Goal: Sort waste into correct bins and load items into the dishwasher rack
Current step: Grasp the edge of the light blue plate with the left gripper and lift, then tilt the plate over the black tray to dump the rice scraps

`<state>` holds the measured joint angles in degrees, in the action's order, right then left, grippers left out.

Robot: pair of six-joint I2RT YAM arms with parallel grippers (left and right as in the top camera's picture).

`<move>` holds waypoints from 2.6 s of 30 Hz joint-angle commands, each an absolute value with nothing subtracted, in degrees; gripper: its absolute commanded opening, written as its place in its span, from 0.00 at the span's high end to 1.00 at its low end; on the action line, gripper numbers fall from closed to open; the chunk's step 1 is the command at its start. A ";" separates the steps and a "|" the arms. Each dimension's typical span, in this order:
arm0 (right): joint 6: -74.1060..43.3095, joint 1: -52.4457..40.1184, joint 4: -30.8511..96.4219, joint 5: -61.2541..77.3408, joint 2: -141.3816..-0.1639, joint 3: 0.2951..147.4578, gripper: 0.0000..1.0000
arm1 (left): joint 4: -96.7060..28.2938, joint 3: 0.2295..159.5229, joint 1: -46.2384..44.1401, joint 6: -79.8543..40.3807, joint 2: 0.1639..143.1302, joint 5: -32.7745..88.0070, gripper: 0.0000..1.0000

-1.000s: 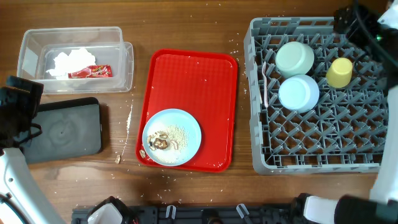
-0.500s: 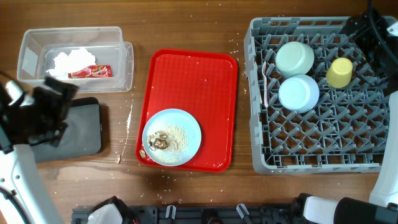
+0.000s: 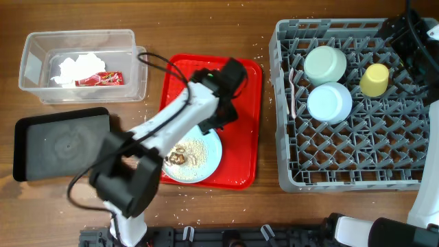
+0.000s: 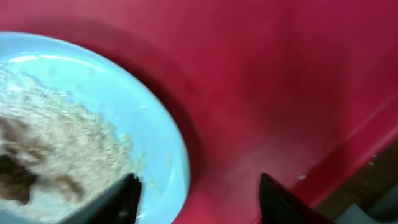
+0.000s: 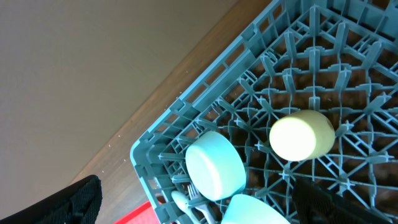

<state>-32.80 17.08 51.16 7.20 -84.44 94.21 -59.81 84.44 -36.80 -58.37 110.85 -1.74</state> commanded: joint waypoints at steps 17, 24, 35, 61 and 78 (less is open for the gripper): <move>-33.17 17.23 51.07 6.22 -84.97 94.45 0.00 | -63.51 84.31 -43.53 -71.00 122.50 -4.60 0.80; -33.17 17.23 51.07 6.22 -84.97 94.45 0.00 | -71.29 88.51 -42.74 -67.44 122.37 -8.14 0.96; -33.17 17.23 51.07 6.22 -84.97 94.45 0.00 | -86.26 100.18 -41.95 -62.94 122.37 -18.61 0.96; -33.19 17.23 51.07 6.22 -84.97 94.45 0.00 | -82.39 124.36 20.99 -46.76 121.19 3.84 0.96; -33.19 17.23 51.07 6.22 -84.97 94.45 0.00 | -92.92 122.13 49.69 -20.93 121.25 47.18 0.96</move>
<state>-32.80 17.08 51.22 7.18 -84.44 94.21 -92.01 123.07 46.30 -26.02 121.97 41.43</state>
